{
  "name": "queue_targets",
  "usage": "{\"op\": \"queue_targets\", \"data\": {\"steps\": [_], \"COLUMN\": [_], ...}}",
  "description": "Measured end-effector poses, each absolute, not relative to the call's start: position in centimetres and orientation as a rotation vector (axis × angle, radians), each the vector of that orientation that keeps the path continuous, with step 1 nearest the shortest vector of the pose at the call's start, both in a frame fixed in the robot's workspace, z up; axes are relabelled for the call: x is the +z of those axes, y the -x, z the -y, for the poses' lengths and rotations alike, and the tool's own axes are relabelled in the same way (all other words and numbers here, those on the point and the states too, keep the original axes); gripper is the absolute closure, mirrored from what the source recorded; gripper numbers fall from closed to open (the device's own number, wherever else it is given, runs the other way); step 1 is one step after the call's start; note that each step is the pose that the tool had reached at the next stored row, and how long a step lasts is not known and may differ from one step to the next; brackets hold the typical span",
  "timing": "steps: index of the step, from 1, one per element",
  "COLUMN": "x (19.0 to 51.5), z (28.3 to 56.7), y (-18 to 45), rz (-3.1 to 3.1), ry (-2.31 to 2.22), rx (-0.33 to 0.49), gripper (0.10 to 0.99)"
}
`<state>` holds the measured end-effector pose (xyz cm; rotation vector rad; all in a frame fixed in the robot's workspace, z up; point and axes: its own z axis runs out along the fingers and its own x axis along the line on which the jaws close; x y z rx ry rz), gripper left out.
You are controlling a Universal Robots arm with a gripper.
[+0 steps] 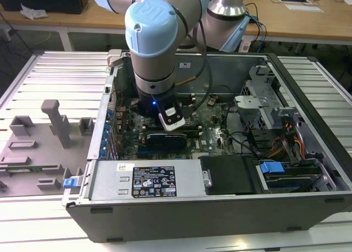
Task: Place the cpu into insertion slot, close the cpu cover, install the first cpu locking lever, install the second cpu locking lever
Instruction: 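Install the second cpu locking lever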
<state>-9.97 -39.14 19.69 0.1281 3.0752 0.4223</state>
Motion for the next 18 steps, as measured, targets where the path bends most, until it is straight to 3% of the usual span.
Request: {"op": "queue_targets", "data": {"steps": [7,11,18], "x": [19.9,22.2,22.2], "z": [39.1,39.1,39.1], "y": [10.0,10.0,5.3], "rz": [-3.075,-3.074,-3.081], "ry": [-0.128,-0.128,-0.129], "rx": [0.423,0.422,0.421], "gripper": [0.980,0.980,0.980]}}
